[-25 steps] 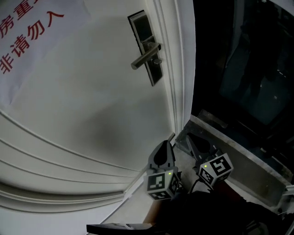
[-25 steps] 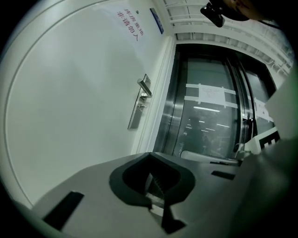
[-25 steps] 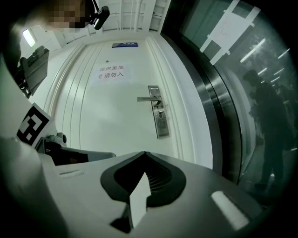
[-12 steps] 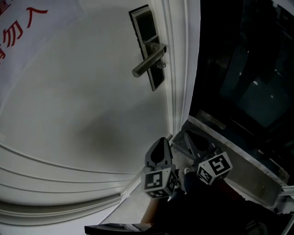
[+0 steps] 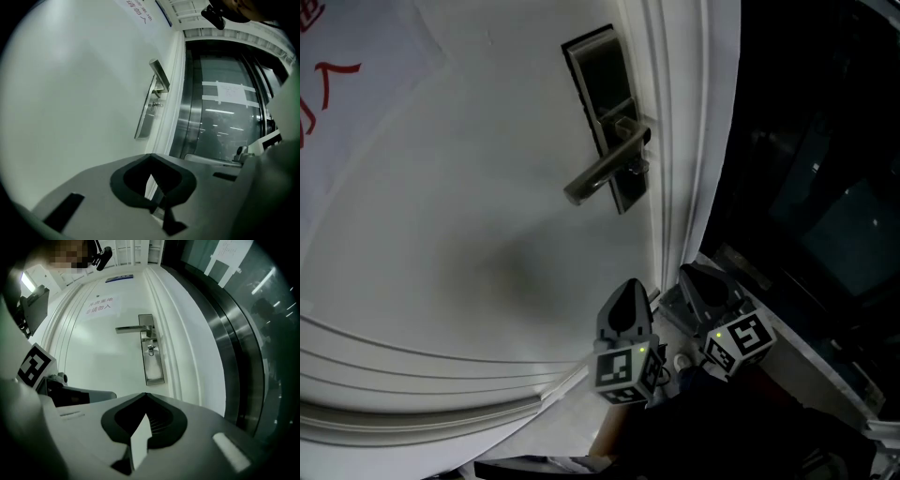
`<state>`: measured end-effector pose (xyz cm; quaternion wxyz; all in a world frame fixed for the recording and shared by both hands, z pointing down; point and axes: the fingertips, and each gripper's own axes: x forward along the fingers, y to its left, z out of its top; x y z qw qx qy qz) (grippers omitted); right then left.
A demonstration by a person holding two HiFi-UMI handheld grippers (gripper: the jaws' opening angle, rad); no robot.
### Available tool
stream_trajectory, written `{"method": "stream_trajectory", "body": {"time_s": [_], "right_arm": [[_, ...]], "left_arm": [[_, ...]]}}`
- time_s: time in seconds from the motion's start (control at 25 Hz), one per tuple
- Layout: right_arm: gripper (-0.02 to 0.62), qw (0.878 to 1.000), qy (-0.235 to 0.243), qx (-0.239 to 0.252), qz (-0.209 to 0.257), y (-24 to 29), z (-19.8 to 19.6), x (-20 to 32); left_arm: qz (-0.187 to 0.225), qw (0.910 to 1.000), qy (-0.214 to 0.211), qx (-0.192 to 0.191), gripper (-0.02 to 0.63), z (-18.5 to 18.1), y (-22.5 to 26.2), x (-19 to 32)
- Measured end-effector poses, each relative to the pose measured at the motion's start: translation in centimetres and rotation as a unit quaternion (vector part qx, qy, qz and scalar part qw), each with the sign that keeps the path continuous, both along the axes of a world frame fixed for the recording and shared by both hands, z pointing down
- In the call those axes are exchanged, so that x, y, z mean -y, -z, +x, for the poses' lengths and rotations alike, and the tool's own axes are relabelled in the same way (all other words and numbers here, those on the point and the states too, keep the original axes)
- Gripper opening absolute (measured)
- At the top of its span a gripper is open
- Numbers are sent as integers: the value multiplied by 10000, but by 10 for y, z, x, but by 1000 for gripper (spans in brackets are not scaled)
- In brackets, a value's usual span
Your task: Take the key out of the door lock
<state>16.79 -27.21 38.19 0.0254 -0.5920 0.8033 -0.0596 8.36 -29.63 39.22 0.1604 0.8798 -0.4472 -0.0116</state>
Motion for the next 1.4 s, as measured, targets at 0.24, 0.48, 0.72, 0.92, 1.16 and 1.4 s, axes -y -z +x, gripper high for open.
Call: {"method": "stream_trajectory", "body": {"time_s": [0.24,0.48,0.72,0.92,1.16,1.4], "right_arm": [[0,9989,462,-1,35,1,3,21],[0,9933,1149,-55,74,1,-19,32],[0,9770,2128,-82,73,-3,-68,39],[0,9636,2672,-37,98,0,-119,33],[0,9548,2970,-32,129,5,-160,26],[0,9542,2989,-73,138,5,-167,22]], "left_arm": [[16,9988,493,-10,0,-1,-2,14],[61,9931,1172,-42,0,-24,2,15],[17,9768,2142,34,0,-73,-1,-1],[25,9637,2668,66,0,-121,-2,-19],[17,9534,3017,88,0,-161,3,-35],[37,9535,3015,32,0,-168,3,-36]]}}
